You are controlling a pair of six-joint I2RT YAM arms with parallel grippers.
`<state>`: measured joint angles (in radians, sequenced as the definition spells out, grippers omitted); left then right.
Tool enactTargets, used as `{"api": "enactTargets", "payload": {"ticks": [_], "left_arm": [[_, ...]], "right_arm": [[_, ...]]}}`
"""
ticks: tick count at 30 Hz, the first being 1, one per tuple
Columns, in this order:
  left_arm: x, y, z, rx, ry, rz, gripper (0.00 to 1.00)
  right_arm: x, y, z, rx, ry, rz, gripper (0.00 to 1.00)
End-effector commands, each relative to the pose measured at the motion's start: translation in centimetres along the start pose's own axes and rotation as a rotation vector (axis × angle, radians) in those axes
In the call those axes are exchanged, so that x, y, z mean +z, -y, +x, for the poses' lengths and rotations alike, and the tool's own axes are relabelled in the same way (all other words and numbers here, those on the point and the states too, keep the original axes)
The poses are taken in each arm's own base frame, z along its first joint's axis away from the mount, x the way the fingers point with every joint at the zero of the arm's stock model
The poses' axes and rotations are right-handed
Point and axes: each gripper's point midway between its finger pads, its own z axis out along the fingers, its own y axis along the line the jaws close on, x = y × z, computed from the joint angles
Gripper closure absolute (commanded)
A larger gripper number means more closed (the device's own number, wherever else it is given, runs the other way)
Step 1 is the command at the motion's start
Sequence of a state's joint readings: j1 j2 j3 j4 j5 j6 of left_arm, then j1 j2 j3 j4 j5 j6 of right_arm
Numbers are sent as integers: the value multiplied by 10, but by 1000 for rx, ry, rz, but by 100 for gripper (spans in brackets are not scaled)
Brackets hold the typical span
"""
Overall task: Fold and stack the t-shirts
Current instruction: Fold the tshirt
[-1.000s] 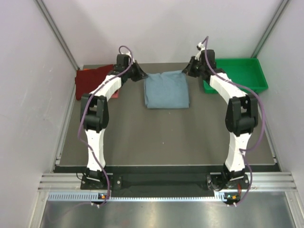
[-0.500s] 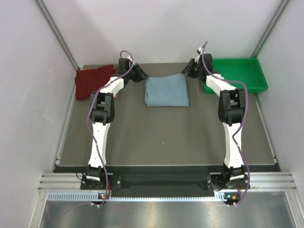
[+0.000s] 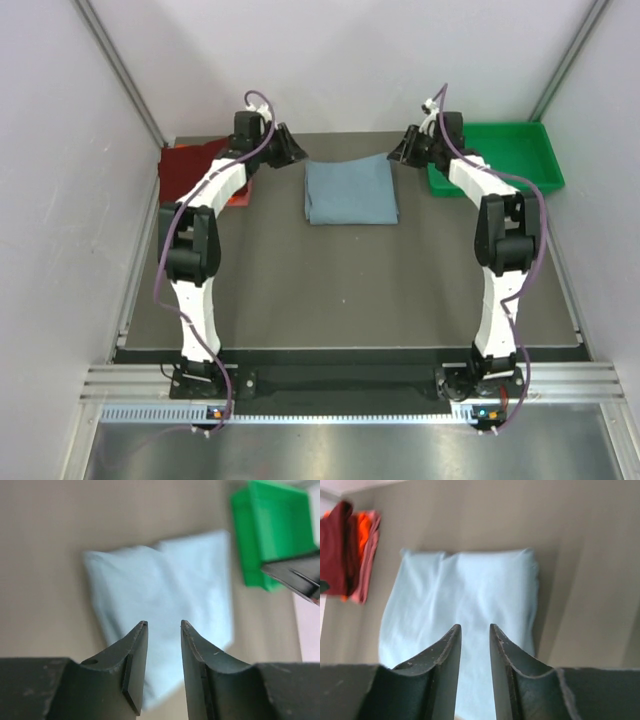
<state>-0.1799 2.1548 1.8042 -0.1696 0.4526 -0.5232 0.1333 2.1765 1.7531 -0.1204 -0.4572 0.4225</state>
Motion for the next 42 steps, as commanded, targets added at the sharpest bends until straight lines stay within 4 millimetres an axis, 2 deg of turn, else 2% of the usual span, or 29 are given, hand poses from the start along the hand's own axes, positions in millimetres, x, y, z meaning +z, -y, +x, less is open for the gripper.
{"api": "enactTargets", "payload": {"ticks": [1, 2, 3, 4, 6, 8, 9, 11, 12, 13, 15, 16, 18, 19, 23, 24, 26, 27, 28, 29, 30, 31, 33, 36, 37, 39, 42], "left_arm": [[-16, 59, 21, 121, -11, 127, 62], [-9, 63, 45, 141, -51, 125, 62], [-7, 64, 54, 153, -60, 120, 62], [1, 56, 65, 150, -76, 98, 62], [15, 45, 83, 114, -115, 95, 63], [23, 35, 87, 99, -120, 76, 63], [31, 23, 96, 94, -134, 54, 63], [40, 6, 98, 96, -121, 8, 62], [48, -7, 105, 87, -135, -10, 62], [51, -12, 103, 80, -129, -18, 62], [58, -30, 106, 49, -134, -33, 62], [61, -33, 98, 37, -108, -26, 62], [65, -34, 94, 22, -99, -4, 62], [65, -29, 87, 16, -90, 12, 62], [54, -4, 73, 25, -80, 77, 60], [44, 8, 64, 35, -69, 94, 60], [33, 16, 59, 50, -66, 98, 59], [19, 24, 53, 56, -68, 90, 59], [12, 22, 57, 73, -75, 72, 59], [-2, 30, 49, 90, -57, 58, 58], [-9, 29, 51, 97, -61, 36, 58], [-16, 15, 64, 106, -87, -17, 57], [-34, 10, 77, 115, -105, -51, 54], [-48, 4, 94, 121, -133, -63, 52], [-49, 0, 108, 109, -159, -56, 52], [-50, -7, 127, 84, -198, -57, 53], [-45, -10, 139, 72, -220, -39, 53]], "right_arm": [[-25, -40, 9, -90, -51, -122, 71], [-24, -39, 19, -84, -73, -125, 72], [-22, -38, 24, -80, -86, -130, 72], [-19, -31, 33, -66, -109, -121, 72], [-13, -23, 47, -56, -139, -112, 73], [-7, -10, 58, -43, -164, -90, 73], [-3, -5, 60, -48, -166, -74, 73], [6, 9, 69, -34, -180, -50, 73], [9, 12, 70, -32, -180, -43, 73], [14, 20, 77, -21, -194, -32, 73], [18, 28, 78, -22, -195, -9, 73], [20, 32, 81, -20, -201, -2, 73], [21, 33, 82, -20, -205, 4, 73], [21, 33, 82, -20, -206, 5, 73], [10, 25, 74, -43, -197, 3, 72], [6, 23, 73, -41, -197, 6, 71], [-5, 13, 64, -53, -183, 1, 69], [-10, 11, 66, -47, -197, 1, 67], [-17, 4, 60, -54, -187, -5, 66], [-20, 2, 63, -59, -197, -3, 64], [-24, 2, 65, -61, -203, 2, 62], [-31, -2, 63, -67, -198, 3, 60], [-36, 6, 77, -62, -227, 32, 55], [-43, 10, 96, -44, -283, 46, 49], [-46, 12, 105, -32, -305, 48, 47], [-49, 12, 109, -39, -309, 51, 45], [-52, 21, 121, -41, -329, 76, 45]]}}
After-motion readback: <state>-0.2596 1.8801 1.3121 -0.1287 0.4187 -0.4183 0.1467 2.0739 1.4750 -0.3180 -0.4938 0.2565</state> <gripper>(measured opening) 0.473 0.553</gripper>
